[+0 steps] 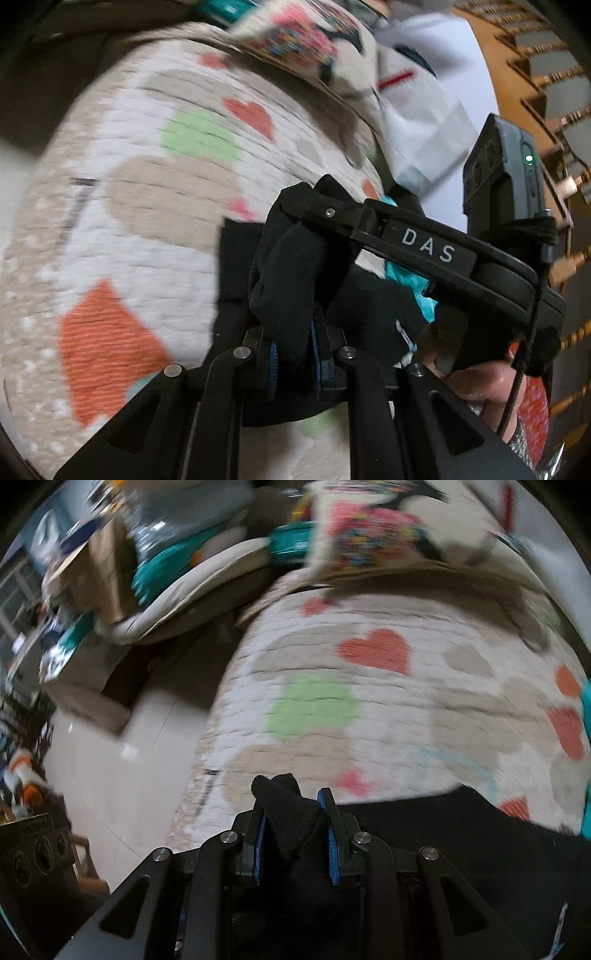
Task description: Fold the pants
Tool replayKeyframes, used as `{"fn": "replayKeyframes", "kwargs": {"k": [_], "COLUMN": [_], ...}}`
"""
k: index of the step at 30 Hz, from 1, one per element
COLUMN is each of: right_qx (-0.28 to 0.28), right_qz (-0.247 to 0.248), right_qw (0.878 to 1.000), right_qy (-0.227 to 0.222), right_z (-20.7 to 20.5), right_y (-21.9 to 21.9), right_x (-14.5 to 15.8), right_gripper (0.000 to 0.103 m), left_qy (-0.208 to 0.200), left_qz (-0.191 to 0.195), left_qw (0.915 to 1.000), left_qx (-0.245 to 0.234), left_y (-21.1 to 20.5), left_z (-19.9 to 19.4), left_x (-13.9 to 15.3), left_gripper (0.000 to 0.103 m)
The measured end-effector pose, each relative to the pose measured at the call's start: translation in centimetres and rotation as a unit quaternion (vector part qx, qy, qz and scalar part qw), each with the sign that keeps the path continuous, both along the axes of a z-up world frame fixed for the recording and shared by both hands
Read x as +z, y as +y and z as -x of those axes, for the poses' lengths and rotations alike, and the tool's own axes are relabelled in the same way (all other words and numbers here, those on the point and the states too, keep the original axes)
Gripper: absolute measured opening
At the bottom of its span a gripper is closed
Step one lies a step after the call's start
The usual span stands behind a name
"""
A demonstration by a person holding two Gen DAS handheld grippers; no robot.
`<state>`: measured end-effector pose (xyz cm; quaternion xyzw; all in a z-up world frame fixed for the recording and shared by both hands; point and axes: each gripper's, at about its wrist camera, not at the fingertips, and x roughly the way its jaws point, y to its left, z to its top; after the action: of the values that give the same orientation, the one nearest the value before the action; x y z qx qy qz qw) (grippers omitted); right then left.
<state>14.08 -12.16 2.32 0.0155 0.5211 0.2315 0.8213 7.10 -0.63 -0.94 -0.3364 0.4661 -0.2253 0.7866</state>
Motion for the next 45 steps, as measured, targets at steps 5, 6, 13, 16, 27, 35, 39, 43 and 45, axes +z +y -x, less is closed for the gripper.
{"fn": "replayKeyframes", "kwargs": {"k": [5,6,13,16,27,35,39,43,45], "right_qx": [-0.062,-0.081,-0.230,-0.217,-0.132,-0.046,0.028,0.047,0.044], "right_qz": [-0.007,0.000,0.048,0.023,0.016,0.040,0.053,0.120,0.113], "right_qw": [0.998,0.997,0.972,0.975,0.989,0.998,0.998,0.988,0.988], "right_qy": [0.011,0.011,-0.018,-0.051,0.061,-0.011,0.026,0.082,0.093], "right_z": [0.1,0.2,1.0,2.0,3.1,0.7,-1.7,-2.8,-2.6], "right_y": [-6.5,-7.9,-16.5,-15.9,-11.4,-6.7,-1.4,1.6,2.2], "right_x": [-1.6,-1.9,-0.5,1.8,-4.6,0.5,-1.1,-5.5,-6.0], "right_gripper": [0.035,0.035,0.044,0.044,0.039,0.056,0.062,0.036,0.012], "left_qy": [0.006,0.007,-0.050,-0.022,0.061,0.039,0.048,0.042,0.049], "left_qz": [0.012,0.026,0.028,0.011,-0.016,-0.079,-0.089,-0.109,-0.110], "left_qw": [0.9976,0.9954,0.9926,0.9981,0.9978,0.9939,0.9927,0.9909,0.9907], "left_qx": [-0.068,-0.091,-0.107,-0.056,-0.024,-0.066,-0.065,-0.066,-0.063], "left_y": [-3.5,-4.0,-1.8,0.4,-0.1,-4.2,-4.3,-4.3,-3.9], "left_z": [-0.1,0.2,1.9,1.1,0.6,1.3,1.4,2.0,2.2], "left_x": [0.1,0.3,2.9,1.7,-3.5,-4.2,-4.3,-3.5,-3.3], "left_gripper": [0.024,0.027,0.043,0.043,0.043,0.034,0.011,0.009,0.009]}}
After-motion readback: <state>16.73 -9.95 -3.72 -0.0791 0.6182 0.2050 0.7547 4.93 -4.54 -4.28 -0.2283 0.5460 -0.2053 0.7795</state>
